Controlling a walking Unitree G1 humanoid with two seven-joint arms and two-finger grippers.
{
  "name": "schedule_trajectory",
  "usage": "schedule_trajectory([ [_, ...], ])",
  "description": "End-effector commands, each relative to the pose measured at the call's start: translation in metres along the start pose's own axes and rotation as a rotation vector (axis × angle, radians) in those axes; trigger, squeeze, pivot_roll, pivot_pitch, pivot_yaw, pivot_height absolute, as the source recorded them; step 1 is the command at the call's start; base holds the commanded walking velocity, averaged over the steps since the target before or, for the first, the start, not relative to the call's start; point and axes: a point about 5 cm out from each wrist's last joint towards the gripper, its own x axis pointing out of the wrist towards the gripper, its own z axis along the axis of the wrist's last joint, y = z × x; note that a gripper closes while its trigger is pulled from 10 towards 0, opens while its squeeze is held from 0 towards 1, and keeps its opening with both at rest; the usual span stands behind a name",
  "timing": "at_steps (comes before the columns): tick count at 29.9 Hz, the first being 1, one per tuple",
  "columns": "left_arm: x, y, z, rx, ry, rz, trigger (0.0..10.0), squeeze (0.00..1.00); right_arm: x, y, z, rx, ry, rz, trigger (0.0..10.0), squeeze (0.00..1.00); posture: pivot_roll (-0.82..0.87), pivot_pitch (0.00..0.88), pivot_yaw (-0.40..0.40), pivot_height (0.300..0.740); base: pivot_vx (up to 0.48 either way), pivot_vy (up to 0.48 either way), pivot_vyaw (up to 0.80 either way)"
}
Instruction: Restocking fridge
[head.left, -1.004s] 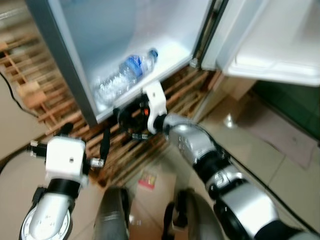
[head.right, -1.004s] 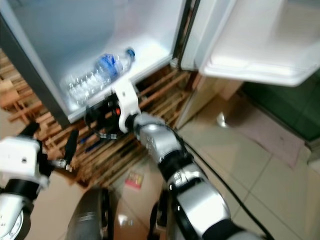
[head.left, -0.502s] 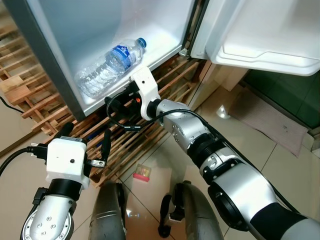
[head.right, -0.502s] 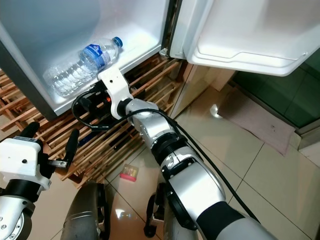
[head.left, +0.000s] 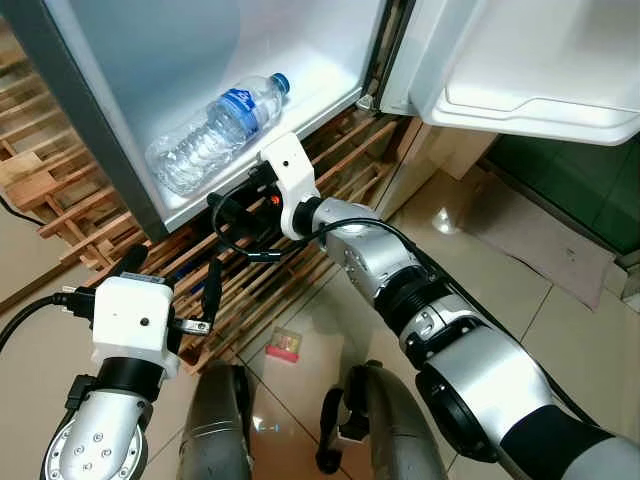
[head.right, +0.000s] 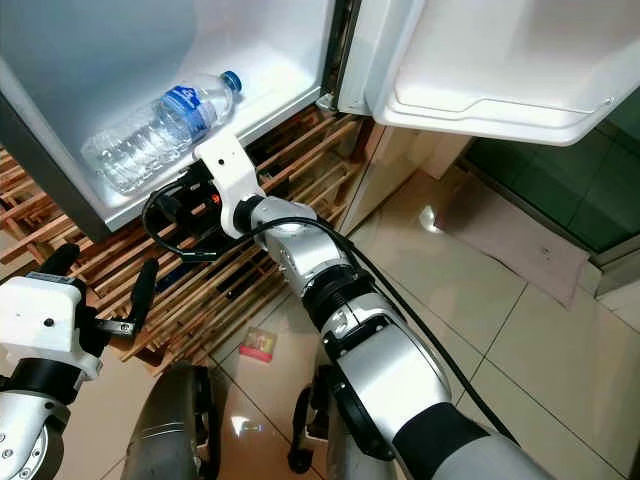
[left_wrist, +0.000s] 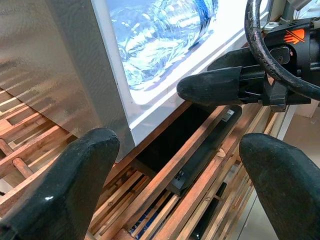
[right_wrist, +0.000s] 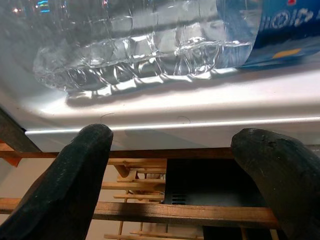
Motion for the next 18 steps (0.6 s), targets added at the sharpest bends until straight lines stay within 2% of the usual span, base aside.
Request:
schedule_trajectory([
  [1,-0.003,-0.001,0.002,-0.001,-0.001,0.001,10.0,0.0,0.03,0.057,0.051,-0.014,-0.226,0.146,10.0,0.0,0.26,0.273,-0.137,0.66,0.0,0.0,0.0],
  [8,-0.003,-0.002,0.002,-0.002,0.001,0.001,10.0,0.0,0.031,0.057,0.053,-0.01,-0.239,0.158,10.0,0.0,0.25,0.27,-0.14,0.66,0.0,0.0,0.0],
  [9,0.004,-0.009,-0.007,-0.018,0.008,-0.022,10.0,0.0,0.002,0.062,0.001,0.135,-0.187,0.033,10.0,0.0,0.22,0.2,-0.15,0.66,0.0,0.0,0.0],
  [10,0.004,-0.009,-0.007,-0.018,0.008,-0.022,10.0,0.0,0.002,0.062,0.001,0.135,-0.187,0.033,10.0,0.0,0.22,0.2,-0.15,0.66,0.0,0.0,0.0],
  [12,0.008,-0.013,-0.011,-0.022,0.015,-0.037,10.0,0.0,-0.017,0.068,-0.023,0.194,-0.151,-0.036,10.0,0.0,0.21,0.194,-0.145,0.66,0.0,0.0,0.0],
  [13,0.008,-0.013,-0.011,-0.022,0.015,-0.037,10.0,0.0,-0.017,0.068,-0.023,0.194,-0.151,-0.036,10.0,0.0,0.21,0.194,-0.145,0.66,0.0,0.0,0.0],
  [14,0.009,-0.017,-0.015,-0.021,0.035,-0.063,10.0,0.0,-0.028,0.064,-0.035,0.207,-0.129,-0.076,10.0,0.0,0.21,0.19,-0.142,0.66,0.0,0.0,0.0],
  [15,0.009,-0.017,-0.015,-0.021,0.035,-0.063,10.0,0.0,-0.028,0.064,-0.035,0.207,-0.129,-0.076,10.0,0.0,0.21,0.19,-0.142,0.66,0.0,0.0,0.0],
  [16,0.009,-0.022,-0.016,-0.025,0.046,-0.093,10.0,0.0,-0.039,0.06,-0.044,0.208,-0.115,-0.111,10.0,0.0,0.2,0.183,-0.138,0.66,0.0,0.0,0.0],
  [18,0.01,-0.025,-0.017,-0.03,0.047,-0.107,10.0,0.0,-0.047,0.056,-0.048,0.203,-0.111,-0.138,10.0,0.0,0.2,0.181,-0.137,0.66,0.0,0.0,0.0],
])
